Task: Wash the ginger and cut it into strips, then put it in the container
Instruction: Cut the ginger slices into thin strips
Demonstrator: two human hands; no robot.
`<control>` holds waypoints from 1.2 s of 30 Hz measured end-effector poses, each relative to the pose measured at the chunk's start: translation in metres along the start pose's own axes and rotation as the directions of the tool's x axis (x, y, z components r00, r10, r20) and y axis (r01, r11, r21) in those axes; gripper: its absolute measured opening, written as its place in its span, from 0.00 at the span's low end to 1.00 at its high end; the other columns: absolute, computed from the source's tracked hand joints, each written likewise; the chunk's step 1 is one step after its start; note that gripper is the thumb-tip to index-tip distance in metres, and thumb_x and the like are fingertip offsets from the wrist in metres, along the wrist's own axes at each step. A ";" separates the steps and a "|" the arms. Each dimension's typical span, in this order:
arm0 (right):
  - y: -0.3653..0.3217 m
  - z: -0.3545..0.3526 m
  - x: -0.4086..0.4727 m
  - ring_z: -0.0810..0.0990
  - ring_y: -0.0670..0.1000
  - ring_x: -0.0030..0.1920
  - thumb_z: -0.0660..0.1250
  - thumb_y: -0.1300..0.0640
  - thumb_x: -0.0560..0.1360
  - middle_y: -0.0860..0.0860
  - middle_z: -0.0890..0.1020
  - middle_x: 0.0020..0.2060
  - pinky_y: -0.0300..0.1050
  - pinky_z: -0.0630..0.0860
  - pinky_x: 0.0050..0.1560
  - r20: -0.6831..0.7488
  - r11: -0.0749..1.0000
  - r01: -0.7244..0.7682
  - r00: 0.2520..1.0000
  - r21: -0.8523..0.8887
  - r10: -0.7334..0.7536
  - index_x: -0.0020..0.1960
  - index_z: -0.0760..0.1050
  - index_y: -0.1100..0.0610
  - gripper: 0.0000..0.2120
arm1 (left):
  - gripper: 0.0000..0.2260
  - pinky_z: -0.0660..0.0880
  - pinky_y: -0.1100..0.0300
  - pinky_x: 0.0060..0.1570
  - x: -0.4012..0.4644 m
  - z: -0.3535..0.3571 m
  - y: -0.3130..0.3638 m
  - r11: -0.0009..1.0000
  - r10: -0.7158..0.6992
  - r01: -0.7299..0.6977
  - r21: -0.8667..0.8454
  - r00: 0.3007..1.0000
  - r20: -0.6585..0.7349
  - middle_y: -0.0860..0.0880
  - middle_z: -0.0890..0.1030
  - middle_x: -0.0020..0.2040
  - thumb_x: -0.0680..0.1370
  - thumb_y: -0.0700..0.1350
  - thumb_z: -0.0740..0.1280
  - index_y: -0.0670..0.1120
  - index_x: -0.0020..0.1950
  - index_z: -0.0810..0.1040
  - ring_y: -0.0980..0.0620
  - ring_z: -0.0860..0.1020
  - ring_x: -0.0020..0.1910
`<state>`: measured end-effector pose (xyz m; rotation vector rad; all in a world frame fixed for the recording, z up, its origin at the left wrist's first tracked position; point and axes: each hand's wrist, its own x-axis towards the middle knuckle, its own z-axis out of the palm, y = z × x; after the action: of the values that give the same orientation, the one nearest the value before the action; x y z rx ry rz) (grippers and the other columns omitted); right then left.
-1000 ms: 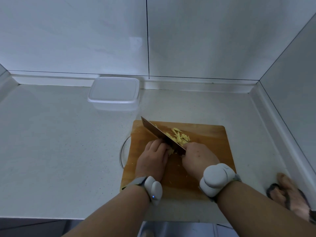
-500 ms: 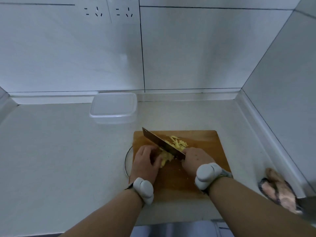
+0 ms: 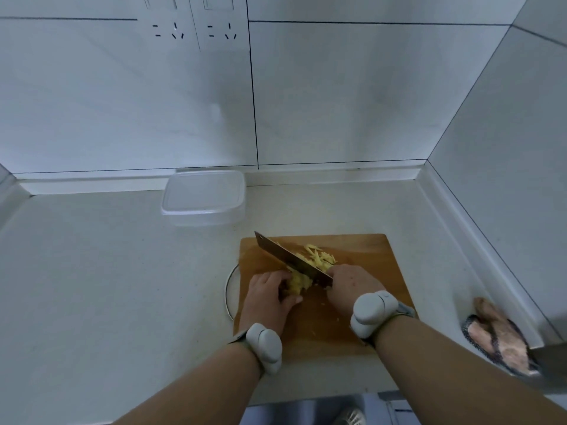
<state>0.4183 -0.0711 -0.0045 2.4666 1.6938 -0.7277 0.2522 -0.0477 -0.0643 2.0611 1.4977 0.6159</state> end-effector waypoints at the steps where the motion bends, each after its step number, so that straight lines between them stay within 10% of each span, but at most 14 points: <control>1: 0.001 0.000 0.000 0.80 0.59 0.53 0.59 0.58 0.78 0.56 0.81 0.52 0.49 0.75 0.46 -0.002 1.000 0.003 1.000 0.007 -0.003 0.56 0.77 0.58 0.11 | 0.18 0.62 0.66 0.54 0.000 0.000 0.000 1.000 0.008 -0.008 -0.004 1.000 -0.002 0.57 0.73 0.54 0.73 0.53 0.71 0.53 0.60 0.75 0.56 0.67 0.58; 10: 0.012 0.003 0.016 0.77 0.54 0.39 0.58 0.59 0.81 0.57 0.83 0.50 0.33 0.66 0.28 0.112 0.994 0.064 0.991 0.083 -0.073 0.58 0.79 0.62 0.13 | 0.12 0.79 0.58 0.44 0.006 0.017 -0.001 0.873 0.478 -0.456 0.174 0.871 -0.115 0.50 0.79 0.52 0.76 0.48 0.61 0.47 0.50 0.81 0.51 0.72 0.52; 20: 0.004 -0.001 0.006 0.82 0.53 0.41 0.58 0.60 0.80 0.52 0.82 0.43 0.45 0.79 0.41 0.074 0.996 0.092 0.993 0.003 -0.092 0.54 0.79 0.55 0.11 | 0.11 0.78 0.61 0.40 0.013 0.029 -0.008 0.892 0.448 -0.429 0.144 0.882 -0.148 0.51 0.81 0.50 0.77 0.48 0.62 0.48 0.48 0.83 0.52 0.74 0.51; 30: -0.007 -0.028 -0.003 0.70 0.49 0.31 0.59 0.60 0.81 0.53 0.77 0.37 0.34 0.65 0.29 0.131 0.993 0.118 0.985 -0.022 -0.114 0.53 0.79 0.63 0.11 | 0.12 0.75 0.64 0.40 0.014 0.028 -0.009 0.901 0.427 -0.405 0.159 0.891 -0.153 0.52 0.81 0.50 0.76 0.49 0.61 0.49 0.48 0.83 0.55 0.73 0.50; 36: -0.004 -0.021 -0.001 0.77 0.55 0.44 0.57 0.60 0.81 0.53 0.74 0.42 0.35 0.69 0.35 0.144 0.997 0.072 0.987 0.006 -0.072 0.53 0.76 0.60 0.10 | 0.11 0.76 0.63 0.41 0.014 0.029 -0.009 0.895 0.442 -0.420 0.151 0.880 -0.175 0.51 0.81 0.50 0.77 0.48 0.61 0.48 0.48 0.83 0.54 0.74 0.50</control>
<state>0.4211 -0.0641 0.0156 2.3014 1.7376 -0.8908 0.2681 -0.0356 -0.0918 2.5090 1.1939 0.9615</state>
